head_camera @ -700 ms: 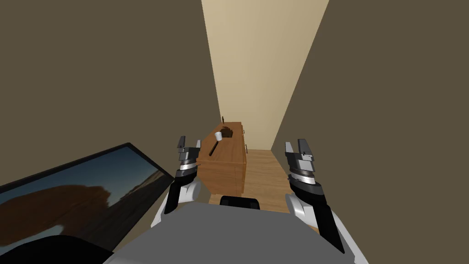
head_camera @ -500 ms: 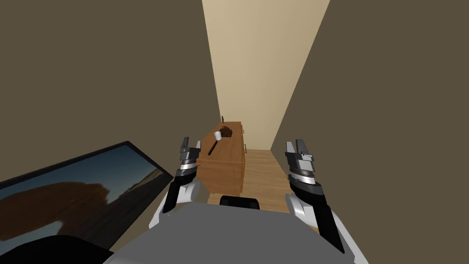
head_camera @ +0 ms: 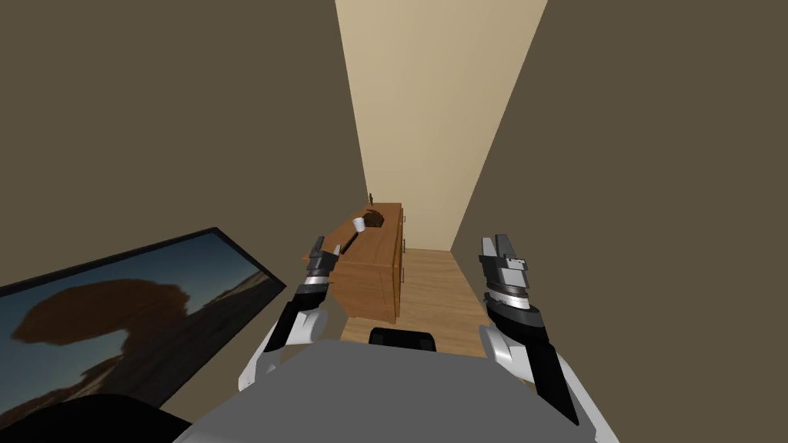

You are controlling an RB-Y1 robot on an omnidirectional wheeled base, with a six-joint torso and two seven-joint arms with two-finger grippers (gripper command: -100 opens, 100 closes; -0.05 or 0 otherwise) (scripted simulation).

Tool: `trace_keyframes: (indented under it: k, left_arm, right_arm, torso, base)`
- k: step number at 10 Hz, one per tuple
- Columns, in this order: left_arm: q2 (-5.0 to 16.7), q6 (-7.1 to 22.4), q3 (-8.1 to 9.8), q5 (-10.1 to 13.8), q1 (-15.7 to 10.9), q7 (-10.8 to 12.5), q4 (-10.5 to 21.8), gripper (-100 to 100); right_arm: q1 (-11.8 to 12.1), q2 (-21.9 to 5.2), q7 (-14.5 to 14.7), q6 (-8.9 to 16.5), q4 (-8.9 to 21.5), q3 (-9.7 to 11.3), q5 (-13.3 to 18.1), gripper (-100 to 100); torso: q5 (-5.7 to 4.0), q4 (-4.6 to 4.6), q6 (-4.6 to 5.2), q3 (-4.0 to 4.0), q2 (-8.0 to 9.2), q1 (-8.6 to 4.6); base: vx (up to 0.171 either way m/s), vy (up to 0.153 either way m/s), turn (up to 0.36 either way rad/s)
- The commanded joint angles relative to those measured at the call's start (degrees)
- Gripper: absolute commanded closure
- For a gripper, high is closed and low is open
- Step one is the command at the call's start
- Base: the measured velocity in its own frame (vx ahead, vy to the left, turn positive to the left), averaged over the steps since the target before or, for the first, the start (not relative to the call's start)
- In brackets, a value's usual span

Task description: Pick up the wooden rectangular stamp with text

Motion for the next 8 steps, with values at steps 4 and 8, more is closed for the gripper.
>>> trace_keyframes:
  k: [4,8]
  left_arm:
    - [5.88,5.90,1.73,6.23,0.34,2.88,4.83,-100]
    - [13.26,13.04,3.50,13.54,1.06,6.18,10.33,-100]
  right_arm:
    - [0.00,0.00,0.00,0.00,0.00,0.00,0.00,0]
    - [0.01,-0.01,0.00,0.00,0.00,-0.01,0.00,0]
  torso:
    - [0.01,-0.03,-0.01,-0.07,-0.12,0.02]
    - [0.04,-0.03,0.00,-0.10,-0.18,0.24]
  base:
    - [-0.060,-0.148,0.026]
    - [-0.059,-0.141,0.023]
